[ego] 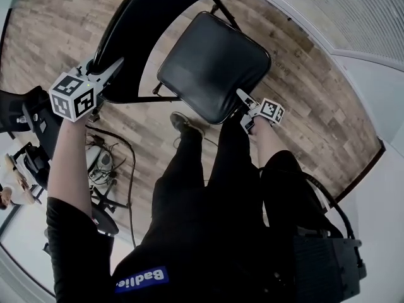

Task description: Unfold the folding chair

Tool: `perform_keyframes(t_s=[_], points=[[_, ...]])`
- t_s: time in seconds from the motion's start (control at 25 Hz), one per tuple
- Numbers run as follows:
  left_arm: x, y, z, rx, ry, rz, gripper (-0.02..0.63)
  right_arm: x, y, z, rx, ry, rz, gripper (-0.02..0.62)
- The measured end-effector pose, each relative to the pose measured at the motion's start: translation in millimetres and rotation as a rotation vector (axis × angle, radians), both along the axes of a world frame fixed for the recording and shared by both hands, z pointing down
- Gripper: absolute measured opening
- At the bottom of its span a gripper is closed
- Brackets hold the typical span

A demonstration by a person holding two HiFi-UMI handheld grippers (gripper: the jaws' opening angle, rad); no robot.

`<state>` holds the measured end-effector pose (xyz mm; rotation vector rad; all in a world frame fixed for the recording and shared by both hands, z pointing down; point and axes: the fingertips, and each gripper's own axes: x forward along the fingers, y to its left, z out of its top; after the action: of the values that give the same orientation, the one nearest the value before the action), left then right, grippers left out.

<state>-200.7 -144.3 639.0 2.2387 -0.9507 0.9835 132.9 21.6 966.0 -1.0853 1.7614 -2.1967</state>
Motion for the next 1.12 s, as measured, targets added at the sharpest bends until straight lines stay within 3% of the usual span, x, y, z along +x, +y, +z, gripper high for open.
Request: perform_keyframes(t_s=[1.12], points=[[-19, 1, 44, -0.032, 0.078, -0.044, 0.123, 17, 20, 66, -0.018, -0.034, 0.024, 0.262]])
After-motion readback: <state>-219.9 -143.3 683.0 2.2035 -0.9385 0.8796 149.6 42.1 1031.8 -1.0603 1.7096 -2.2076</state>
